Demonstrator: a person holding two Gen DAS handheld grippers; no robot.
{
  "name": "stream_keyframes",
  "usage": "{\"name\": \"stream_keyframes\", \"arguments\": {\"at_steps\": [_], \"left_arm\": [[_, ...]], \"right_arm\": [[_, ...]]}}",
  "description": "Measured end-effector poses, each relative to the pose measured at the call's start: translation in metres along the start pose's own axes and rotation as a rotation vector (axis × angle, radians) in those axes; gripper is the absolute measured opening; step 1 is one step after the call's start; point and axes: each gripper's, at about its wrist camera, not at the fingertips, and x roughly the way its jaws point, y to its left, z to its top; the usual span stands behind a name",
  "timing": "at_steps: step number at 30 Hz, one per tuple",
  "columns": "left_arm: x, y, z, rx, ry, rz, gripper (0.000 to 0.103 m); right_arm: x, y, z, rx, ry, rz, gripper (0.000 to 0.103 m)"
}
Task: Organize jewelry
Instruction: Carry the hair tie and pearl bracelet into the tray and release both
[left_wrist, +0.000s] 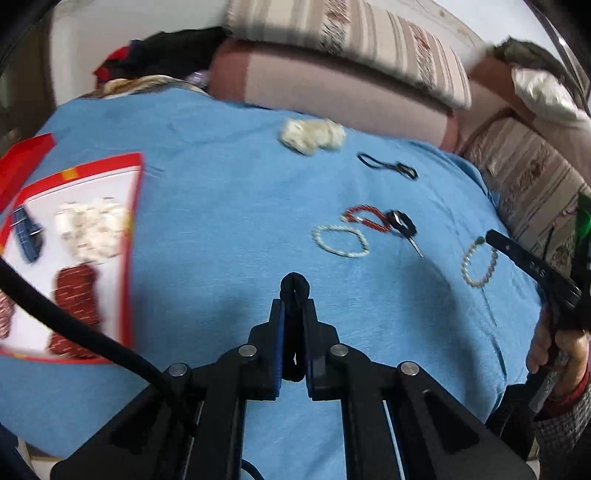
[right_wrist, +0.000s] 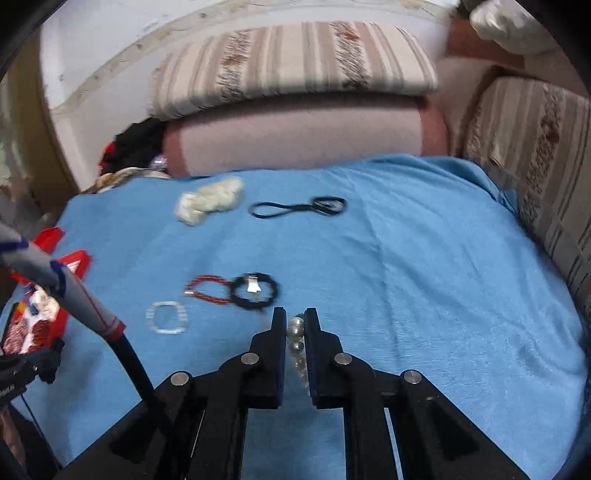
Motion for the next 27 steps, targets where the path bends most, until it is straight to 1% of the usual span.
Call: {"name": "stream_keyframes", "arguments": {"at_steps": [3, 7, 8, 13, 18, 22, 27], "left_arm": [[-0.017, 0.023, -0.002, -0.029, -0.028, 0.041, 0.008], [-0.041, 0.069, -0.007, -0.091, -0.065, 0.118, 0.008], [-0.045, 0.083, -0.009, -0.114, -0.071, 0.136, 0.008], [-0.06, 0.149, -0.018, -0.23, -0.086, 0.216, 0.008], [-0.06, 0.194, -0.024, -0.315, -0.092, 0.238, 0.008], [-0.051, 0.216, -0.025, -0.35, -0.088, 0.232, 0.008], [-0.041, 0.235, -0.028, -0.396, -0.083, 0.215, 0.008]], "right_arm": [[-0.009, 0.029, 0.004, -0.047, -0.01, 0.046, 0.01], [-0.017, 0.078, 0.01, -0.112, -0.018, 0.126, 0.01], [-0.017, 0.088, 0.011, -0.125, -0.018, 0.139, 0.01], [-0.012, 0.16, 0.013, -0.221, 0.001, 0.24, 0.01], [0.003, 0.24, 0.014, -0.309, 0.037, 0.341, 0.01], [0.019, 0.306, 0.015, -0.376, 0.062, 0.407, 0.01], [0.045, 0.378, 0.019, -0.417, 0.111, 0.502, 0.01]]}}
